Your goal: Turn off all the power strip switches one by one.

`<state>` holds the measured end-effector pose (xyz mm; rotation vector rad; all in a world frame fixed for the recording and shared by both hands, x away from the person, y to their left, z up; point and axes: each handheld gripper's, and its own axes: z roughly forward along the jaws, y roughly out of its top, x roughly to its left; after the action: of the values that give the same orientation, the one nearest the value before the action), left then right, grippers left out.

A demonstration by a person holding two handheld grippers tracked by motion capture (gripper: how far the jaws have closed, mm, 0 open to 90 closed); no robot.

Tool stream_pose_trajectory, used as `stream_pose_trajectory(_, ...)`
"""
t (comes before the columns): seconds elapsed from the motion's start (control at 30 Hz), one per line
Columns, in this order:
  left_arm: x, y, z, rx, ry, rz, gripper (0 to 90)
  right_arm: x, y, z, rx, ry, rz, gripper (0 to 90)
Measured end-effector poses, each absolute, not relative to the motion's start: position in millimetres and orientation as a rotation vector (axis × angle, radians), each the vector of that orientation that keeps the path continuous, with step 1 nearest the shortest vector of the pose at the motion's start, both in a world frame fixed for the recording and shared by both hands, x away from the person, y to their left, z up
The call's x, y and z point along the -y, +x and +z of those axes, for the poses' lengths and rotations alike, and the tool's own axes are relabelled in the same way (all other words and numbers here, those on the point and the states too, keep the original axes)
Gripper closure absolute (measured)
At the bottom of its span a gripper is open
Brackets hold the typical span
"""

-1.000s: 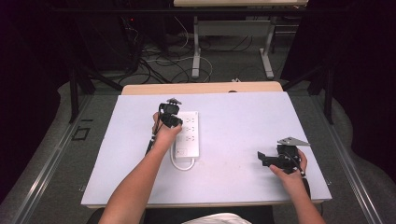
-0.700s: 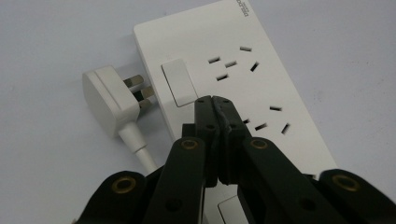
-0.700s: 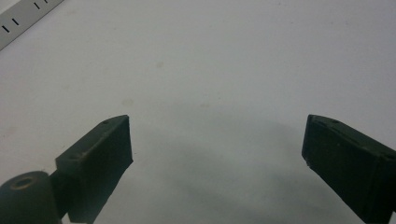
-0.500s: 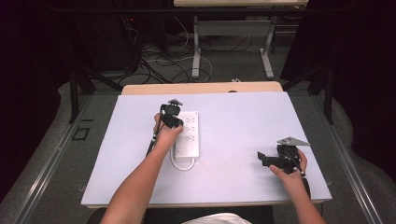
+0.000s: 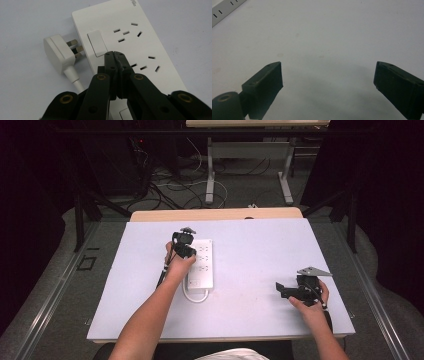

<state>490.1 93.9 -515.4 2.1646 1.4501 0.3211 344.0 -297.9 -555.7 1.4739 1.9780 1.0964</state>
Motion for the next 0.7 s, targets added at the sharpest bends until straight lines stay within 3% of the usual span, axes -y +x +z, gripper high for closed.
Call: stream_pose_trajectory(0.7, -94.0, 491.1, -517.2, -1.461, 2.167, 0.326, 90.0, 297.5, 343.8, -555.4, -1.975, 1.479, 1.097, 8.0)
